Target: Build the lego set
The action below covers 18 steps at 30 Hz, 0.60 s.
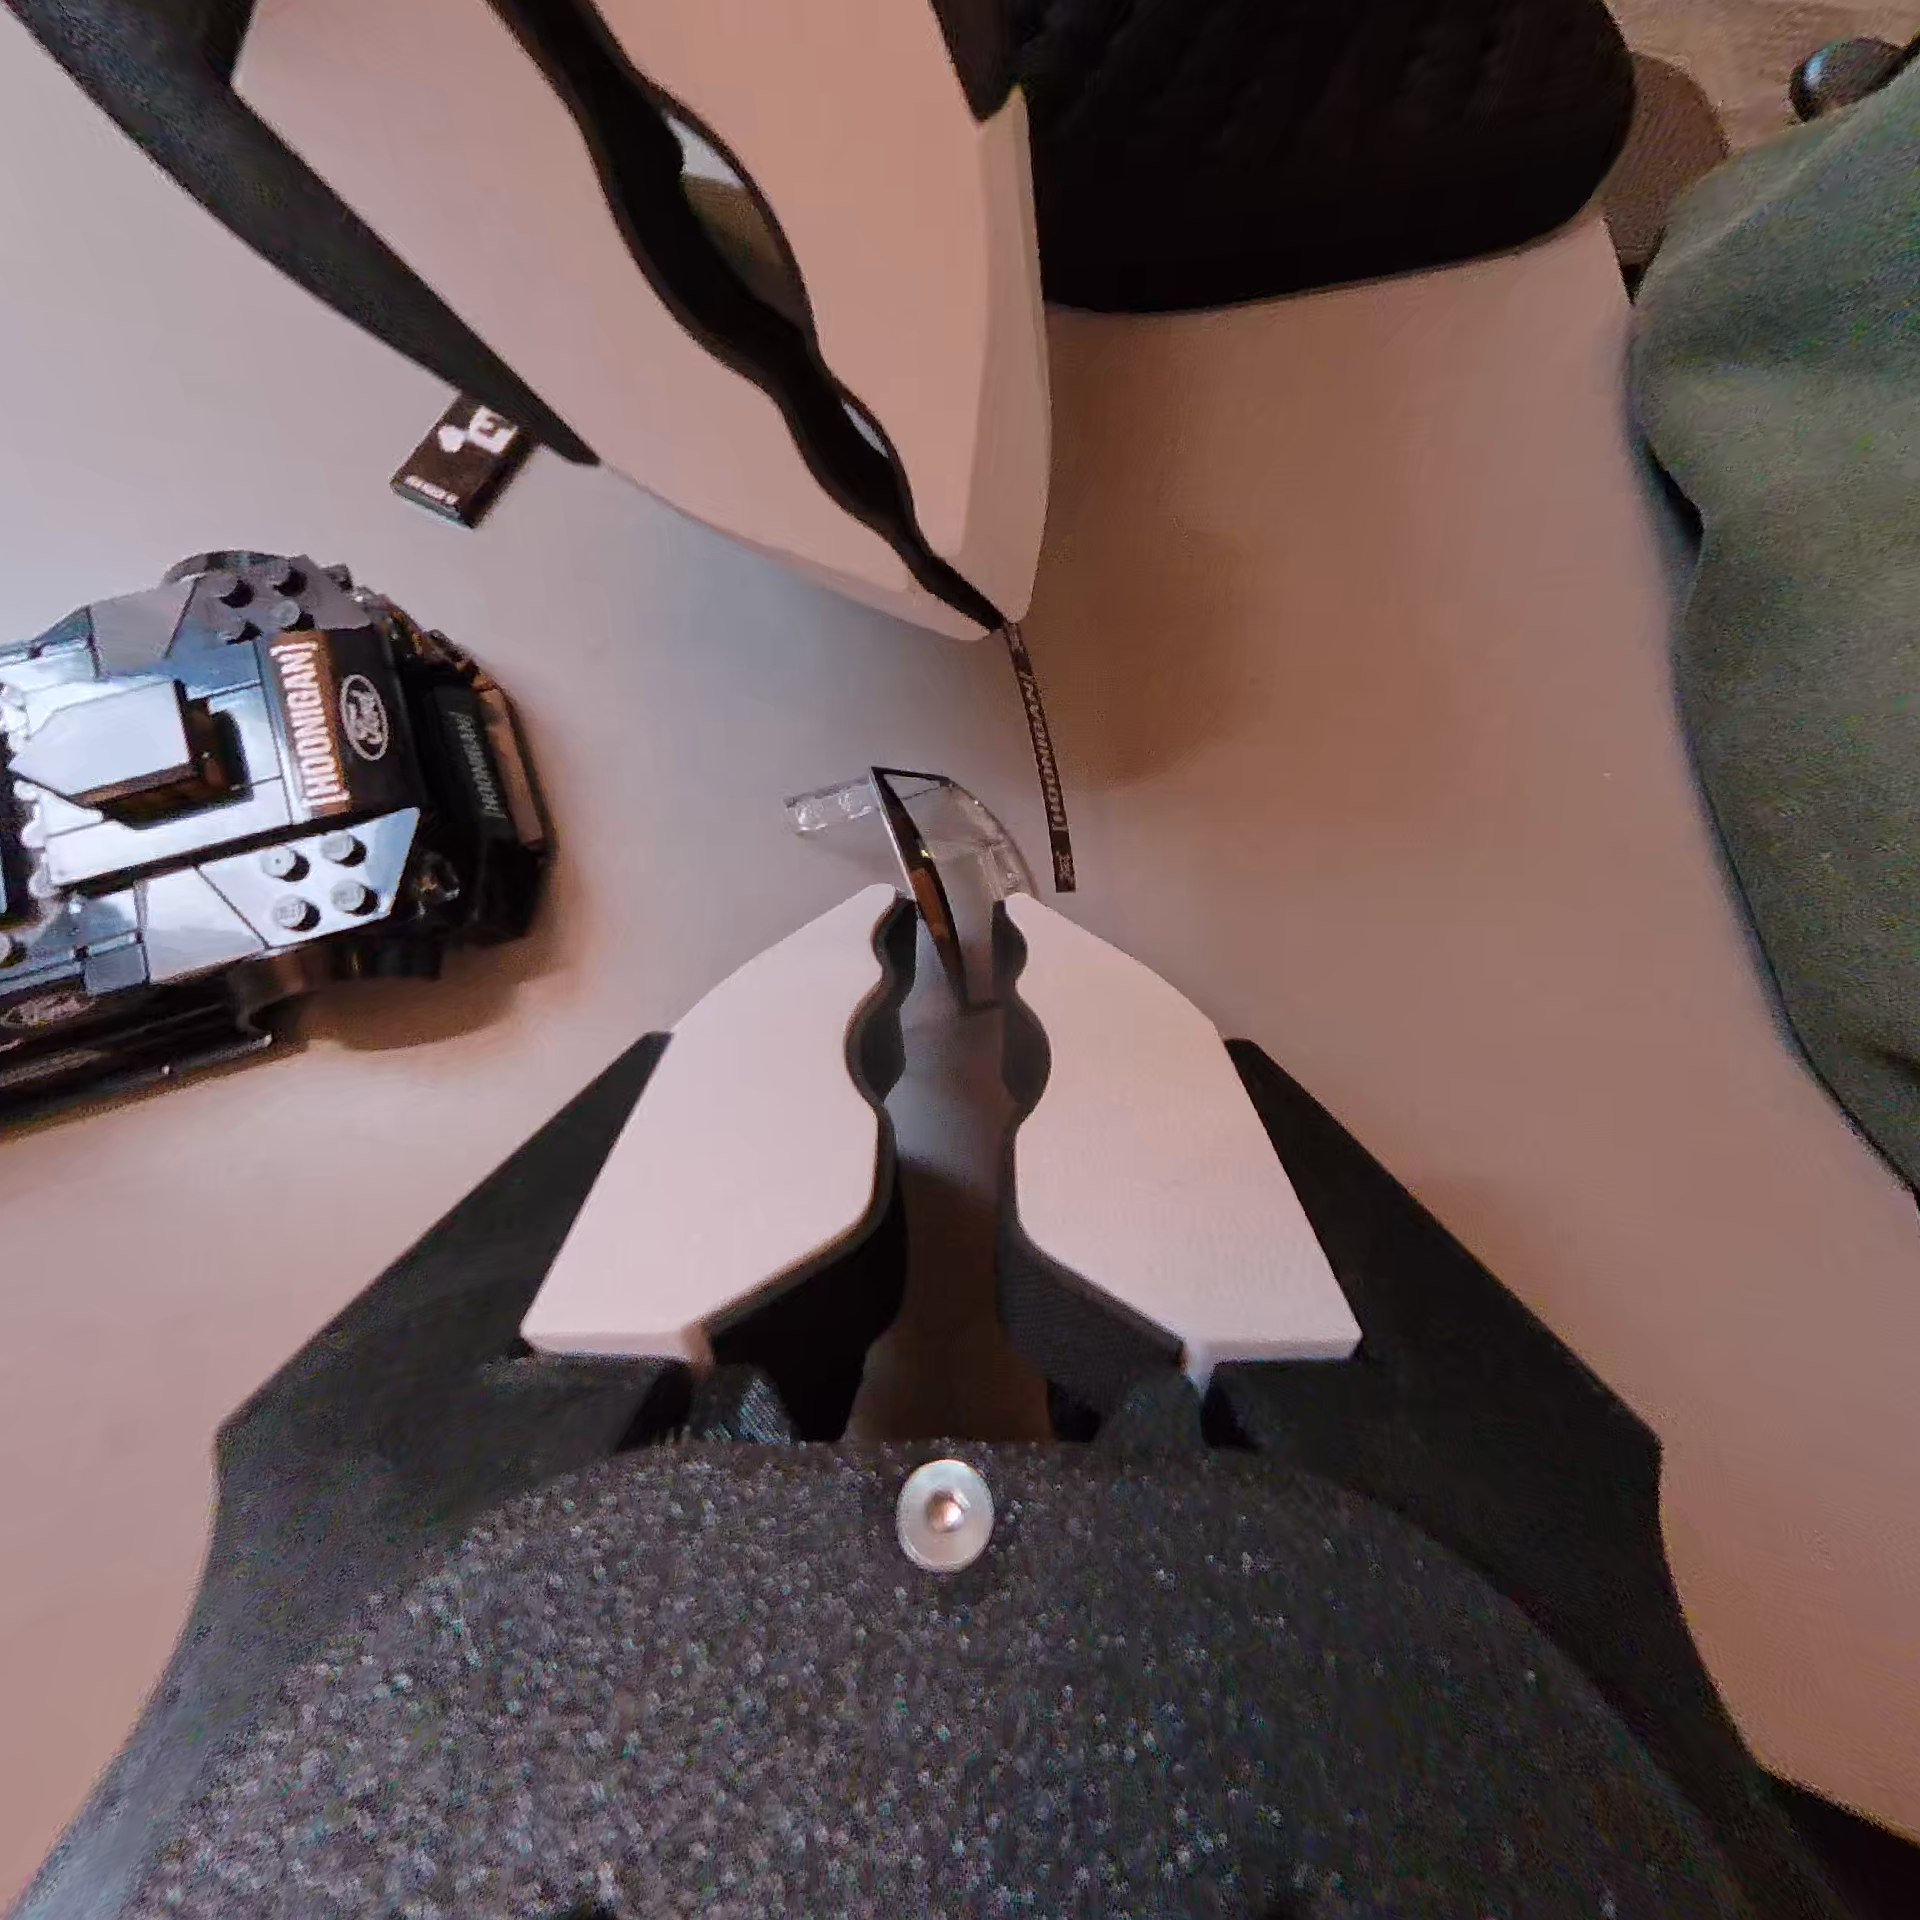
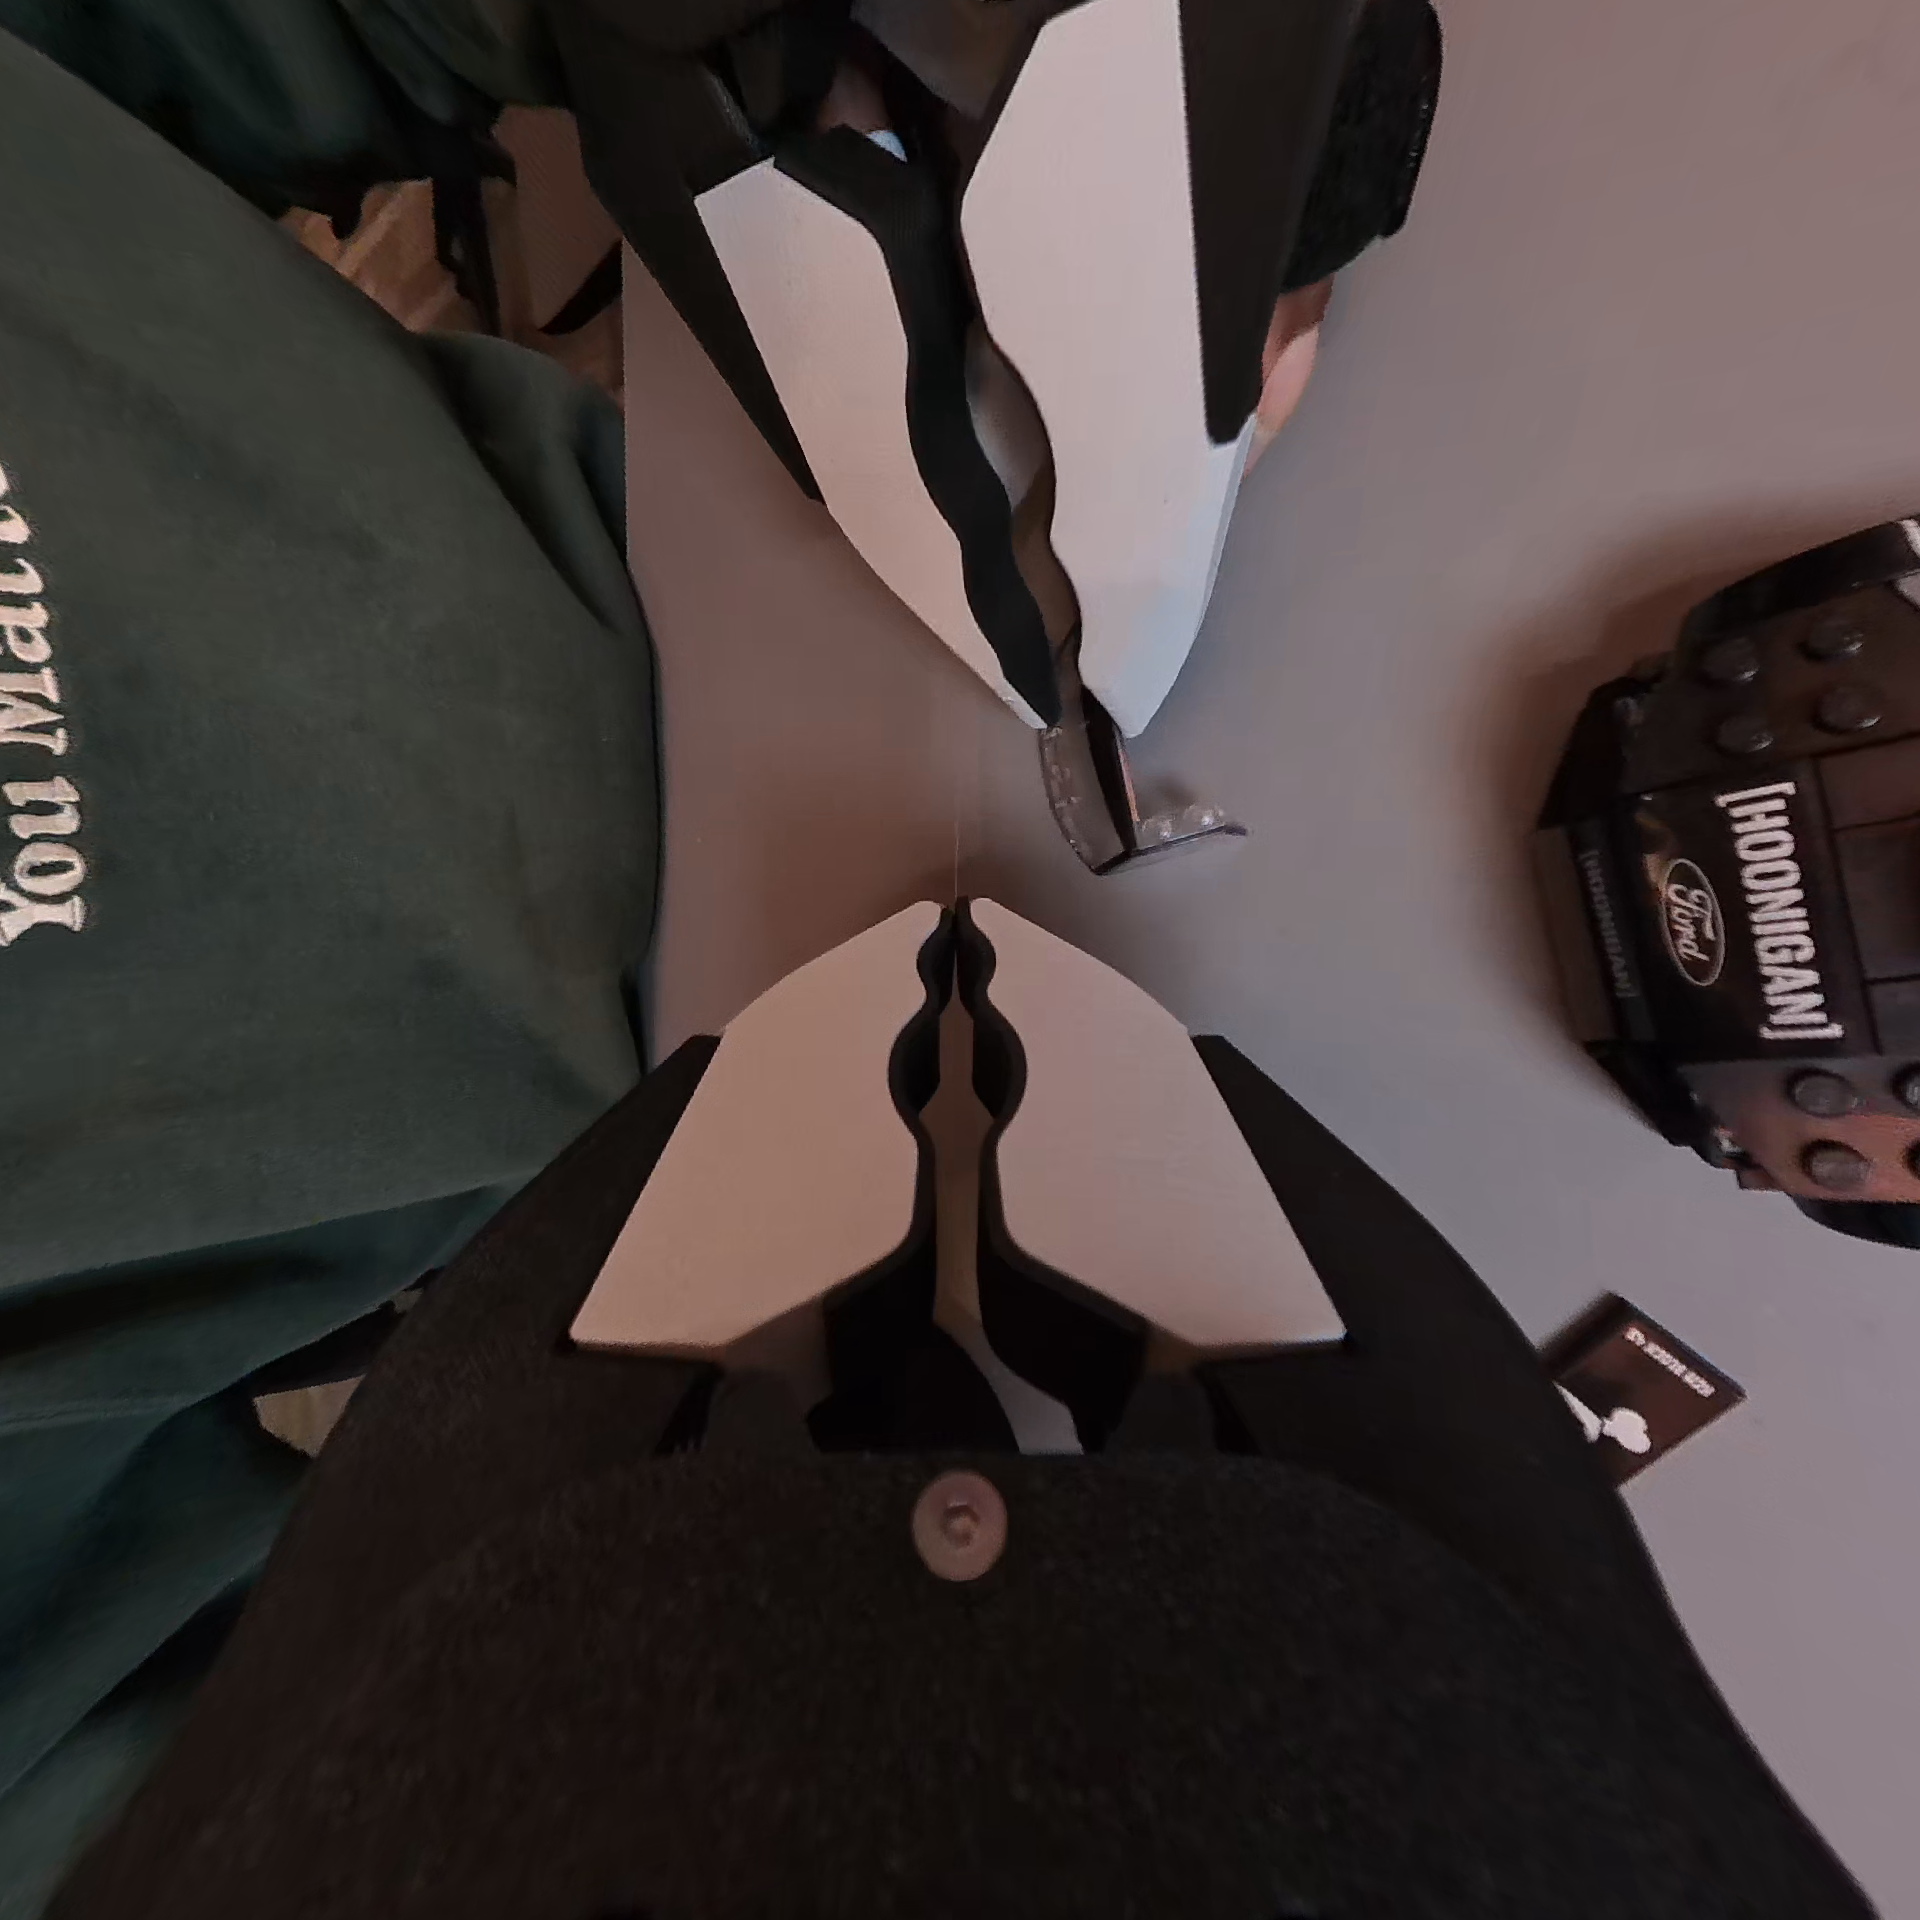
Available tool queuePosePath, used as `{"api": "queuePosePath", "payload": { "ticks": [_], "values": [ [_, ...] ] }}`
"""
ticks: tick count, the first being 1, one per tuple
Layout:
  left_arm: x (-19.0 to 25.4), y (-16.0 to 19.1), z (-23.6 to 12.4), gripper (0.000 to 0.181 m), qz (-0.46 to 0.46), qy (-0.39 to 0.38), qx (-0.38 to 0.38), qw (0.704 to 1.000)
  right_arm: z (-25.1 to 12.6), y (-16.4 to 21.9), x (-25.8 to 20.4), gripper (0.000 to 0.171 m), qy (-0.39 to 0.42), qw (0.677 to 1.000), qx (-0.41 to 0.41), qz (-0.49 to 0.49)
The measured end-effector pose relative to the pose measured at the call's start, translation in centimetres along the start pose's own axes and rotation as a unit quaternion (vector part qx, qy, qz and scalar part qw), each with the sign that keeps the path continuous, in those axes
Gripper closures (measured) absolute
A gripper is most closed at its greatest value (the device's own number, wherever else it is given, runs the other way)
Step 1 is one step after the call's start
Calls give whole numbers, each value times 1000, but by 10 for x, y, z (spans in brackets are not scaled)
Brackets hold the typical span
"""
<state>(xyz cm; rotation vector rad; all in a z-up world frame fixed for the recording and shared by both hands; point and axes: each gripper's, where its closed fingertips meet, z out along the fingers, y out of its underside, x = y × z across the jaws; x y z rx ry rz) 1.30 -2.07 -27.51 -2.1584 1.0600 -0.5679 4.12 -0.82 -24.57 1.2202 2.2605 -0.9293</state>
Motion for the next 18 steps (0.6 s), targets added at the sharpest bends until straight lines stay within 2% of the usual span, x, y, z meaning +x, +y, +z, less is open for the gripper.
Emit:
{"api": "queuePosePath", "payload": {
  "ticks": [2,6,10,18],
  "values": [
    [2,-1,0,167,10,11,10,1000,2,0,1,171,-1,1000,-6,2],
    [-3,-4,-14,155,5,-2,41,999,4,-1,2,171,0,1000,-11,8],
    [-5,0,-30,155,2,-18,58,998,6,-2,2,171,3,1000,-18,15],
    [1,17,-20,157,9,-19,14,1000,7,-7,9,171,8,999,-39,30]
  ]
}}
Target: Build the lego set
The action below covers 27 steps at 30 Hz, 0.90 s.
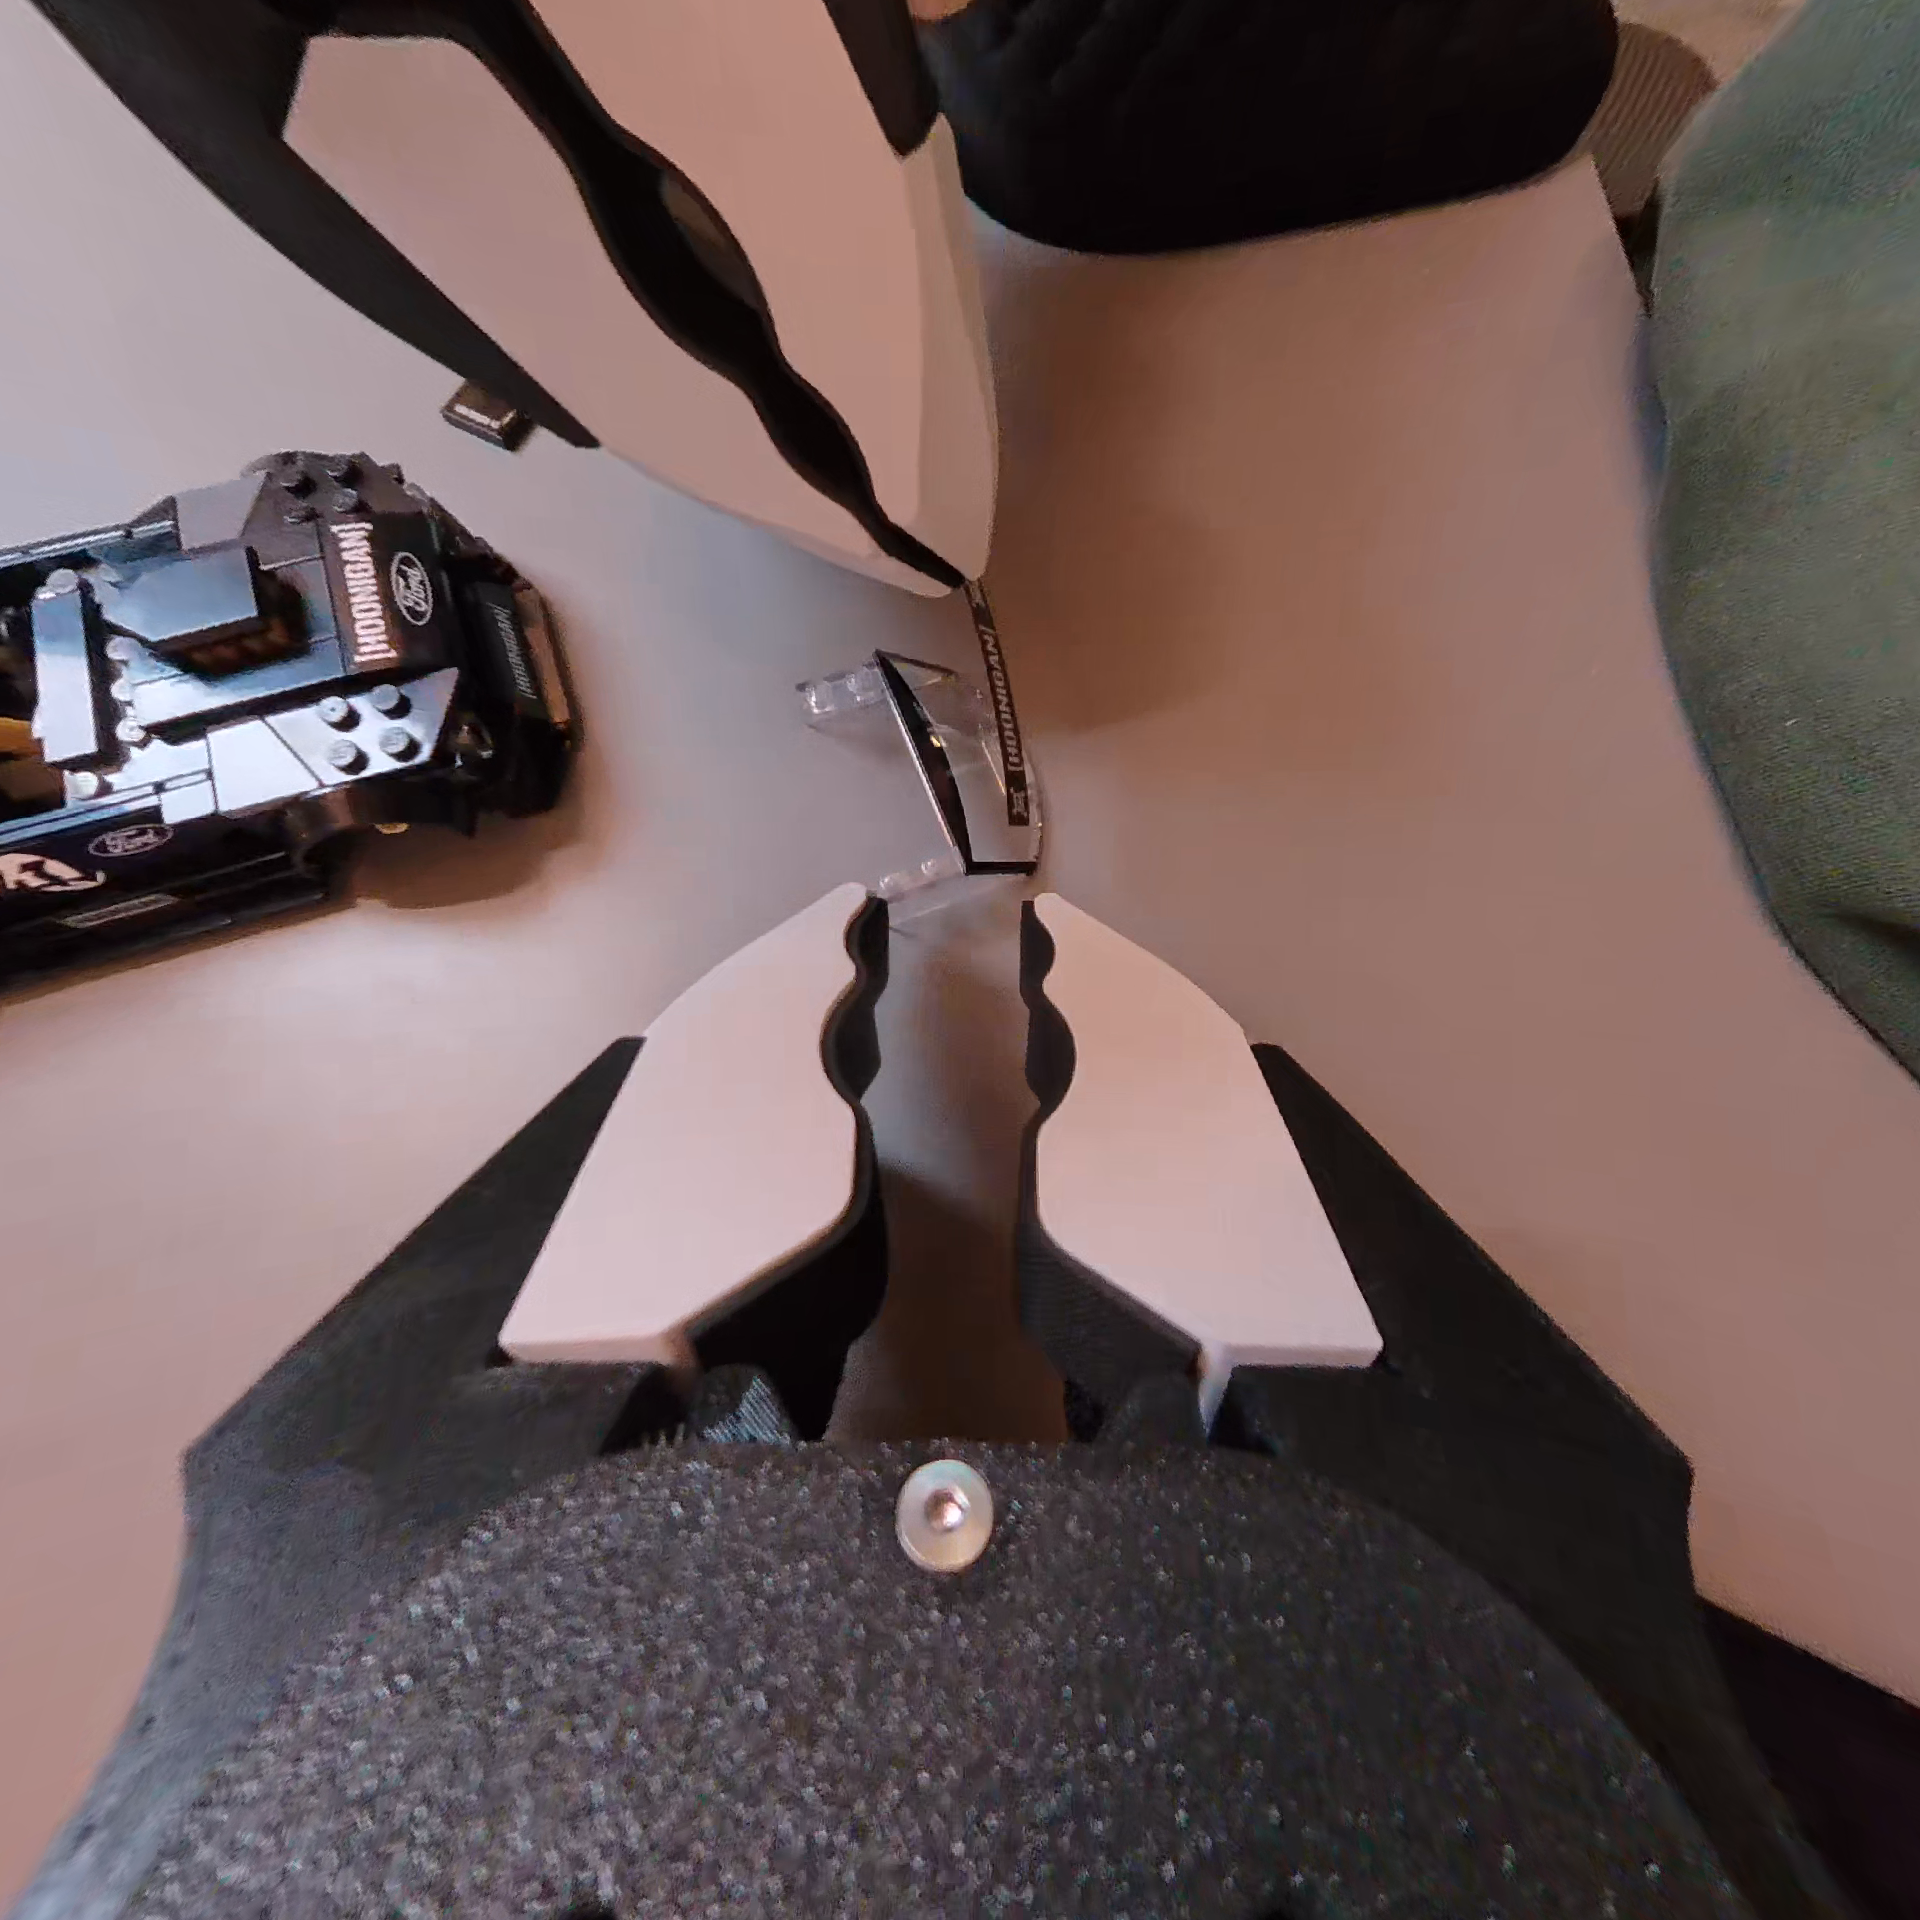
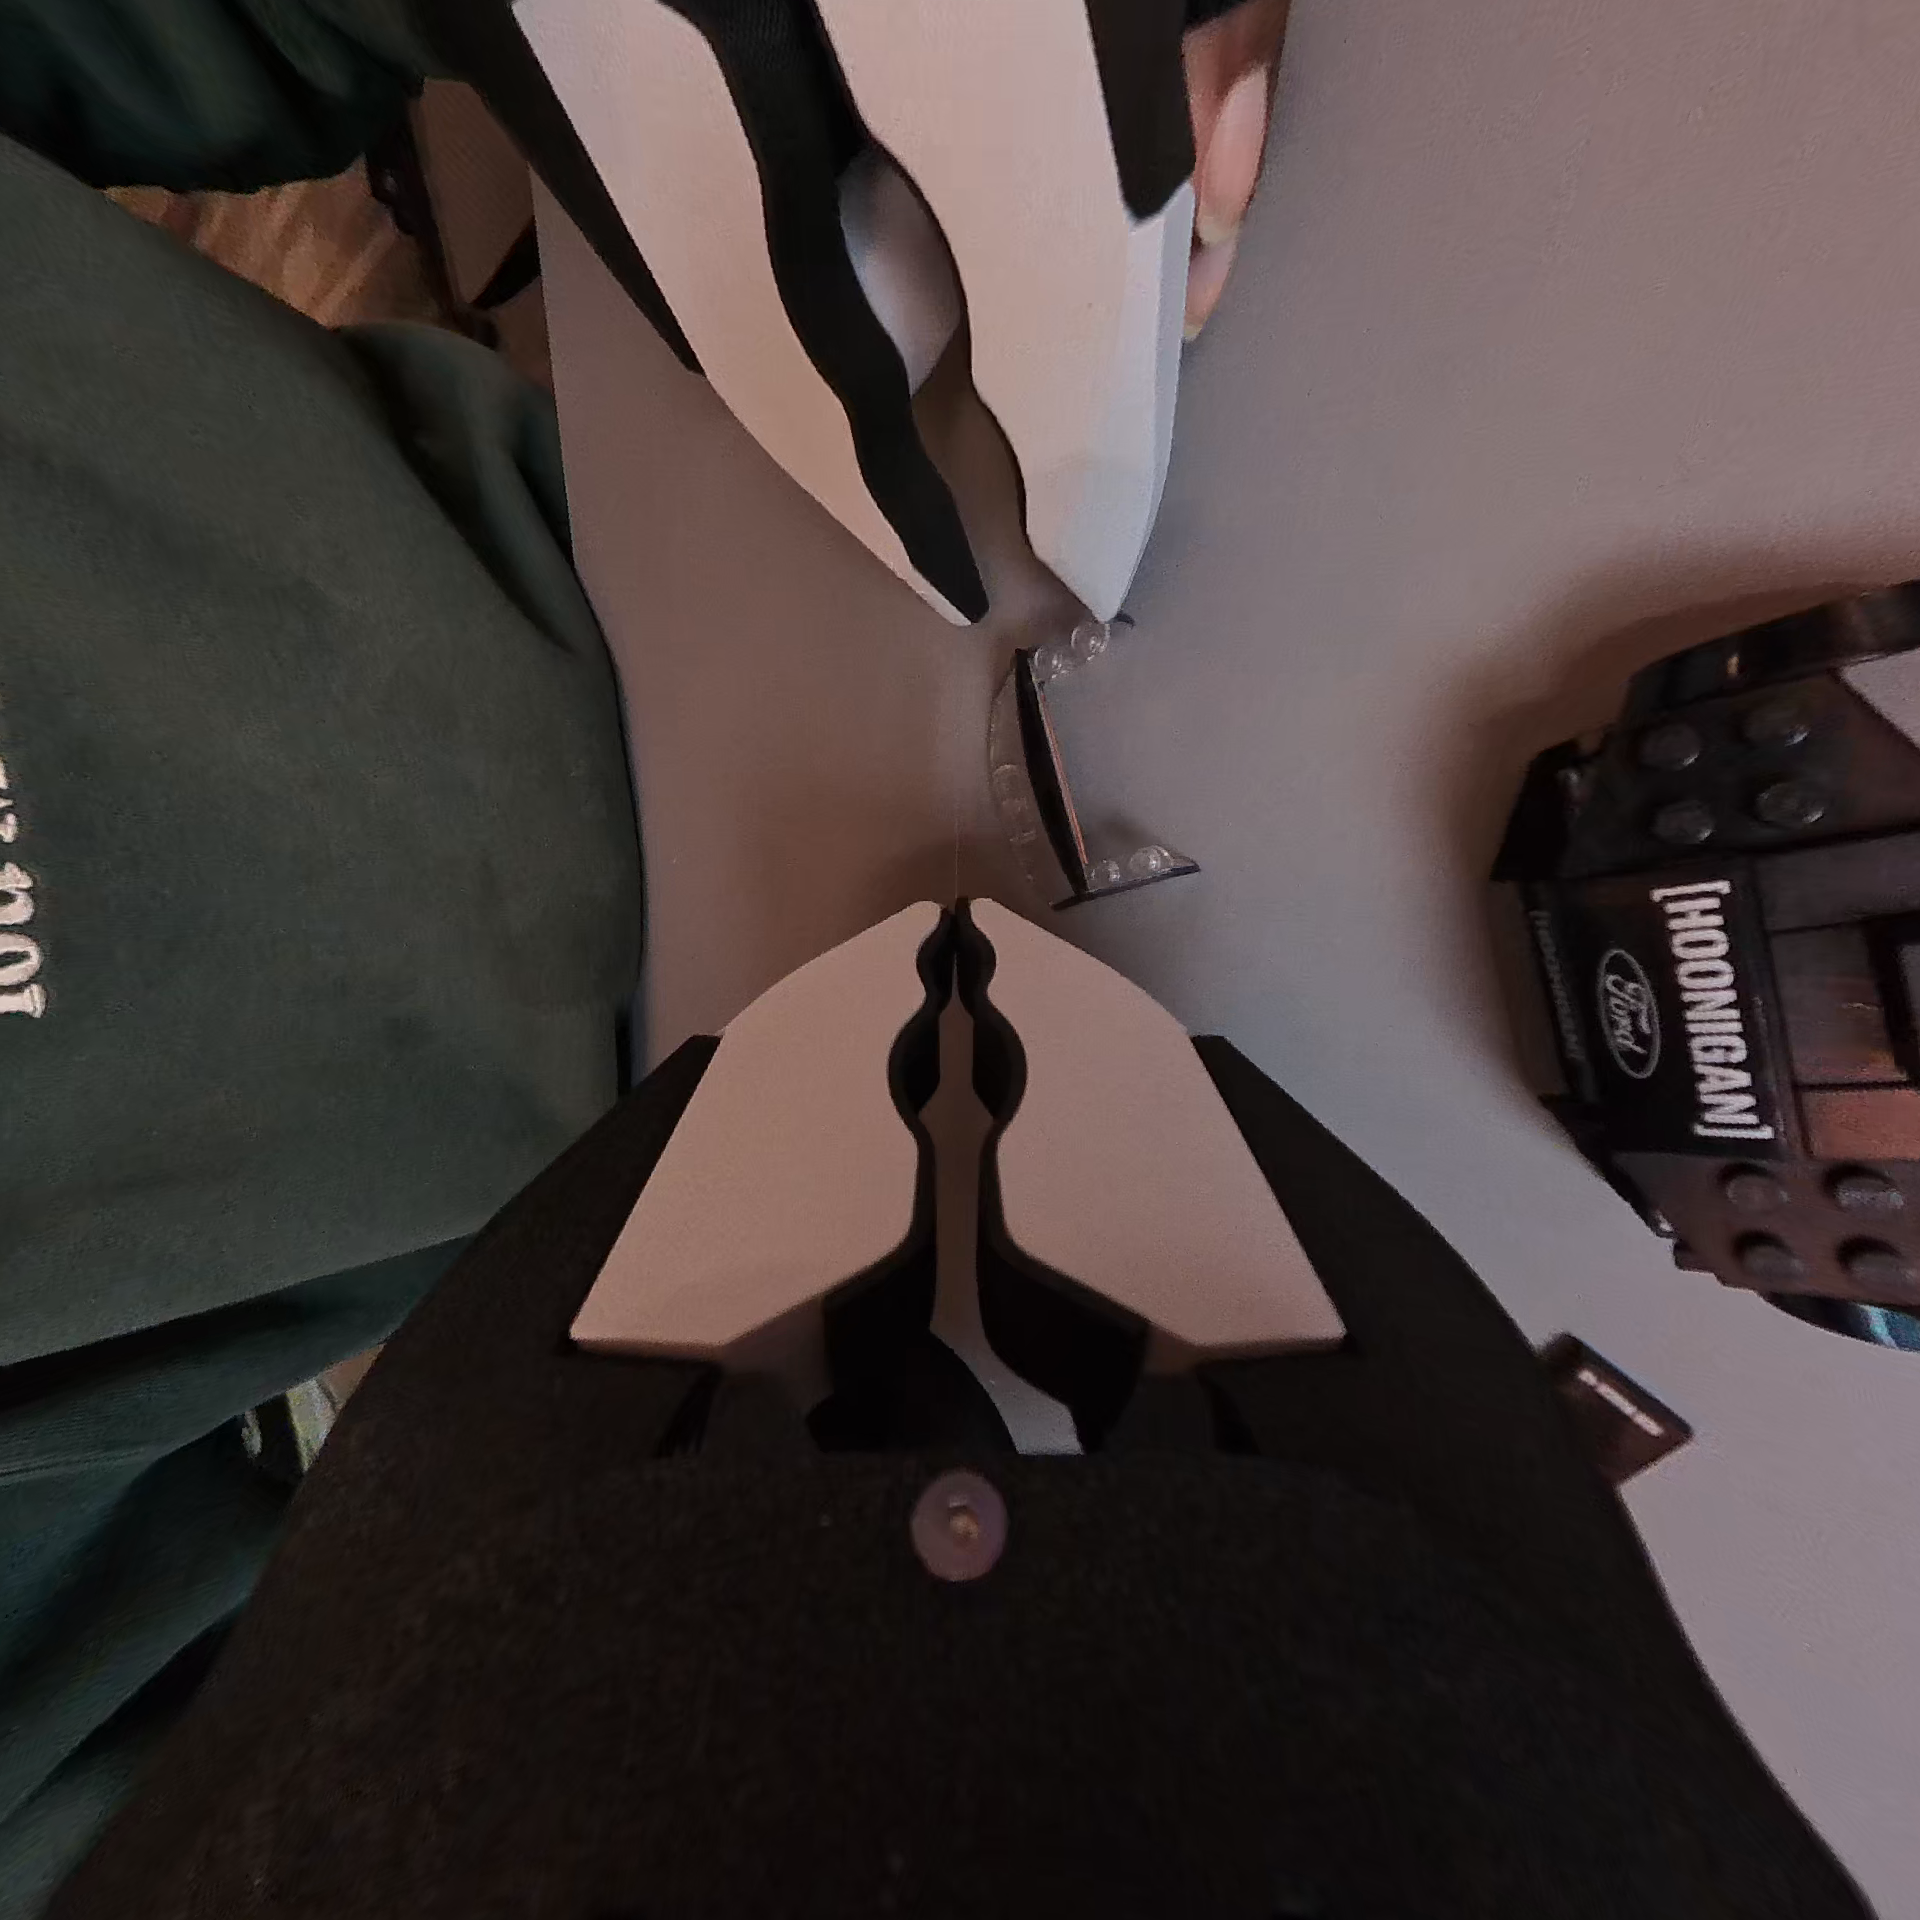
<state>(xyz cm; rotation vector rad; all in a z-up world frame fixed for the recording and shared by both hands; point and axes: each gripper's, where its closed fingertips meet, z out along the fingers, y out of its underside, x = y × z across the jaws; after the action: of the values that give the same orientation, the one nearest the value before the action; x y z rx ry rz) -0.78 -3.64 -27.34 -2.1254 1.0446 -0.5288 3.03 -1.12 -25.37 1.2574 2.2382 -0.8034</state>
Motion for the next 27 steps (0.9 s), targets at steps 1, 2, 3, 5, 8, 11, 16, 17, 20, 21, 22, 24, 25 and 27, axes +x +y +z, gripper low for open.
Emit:
{"api": "queuePosePath", "payload": {
  "ticks": [1,2,3,5,8,11,16,17,20,21,22,24,25,27],
  "values": [
    [0,0,1,157,1,-2,0,1000,0,-1,0,171,-1,1000,-1,1],
    [0,-1,1,157,1,-2,2,1000,0,-1,0,171,-2,1000,-1,2],
    [-1,-1,1,158,1,-4,3,1000,0,-2,1,171,-4,1000,0,3],
    [-2,-2,2,157,2,-8,4,1000,0,-2,1,171,-7,1000,0,6],
    [-3,-3,2,157,6,-13,7,1000,1,-2,2,171,-10,1000,3,10],
    [-4,-6,1,155,9,-23,14,1000,1,-1,2,171,-14,1000,10,15],
    [-4,-9,4,152,21,-28,19,999,2,1,1,171,-22,999,30,26],
    [-3,-8,5,152,21,-26,16,999,1,2,1,171,-23,999,34,29],
    [-2,-5,6,153,22,-25,9,999,1,2,2,171,-27,998,48,36],
    [-2,-5,7,153,22,-25,9,999,1,2,2,171,-27,998,51,39],
    [-2,-5,7,154,22,-25,9,999,1,2,3,171,-27,997,54,40],
    [-2,-6,7,154,23,-25,9,999,1,2,2,171,-31,997,58,43],
    [-2,-6,7,154,22,-25,8,999,2,2,2,171,-30,997,59,44],
    [-2,-6,7,154,22,-26,8,999,3,3,3,171,-30,997,58,45]
  ]
}}
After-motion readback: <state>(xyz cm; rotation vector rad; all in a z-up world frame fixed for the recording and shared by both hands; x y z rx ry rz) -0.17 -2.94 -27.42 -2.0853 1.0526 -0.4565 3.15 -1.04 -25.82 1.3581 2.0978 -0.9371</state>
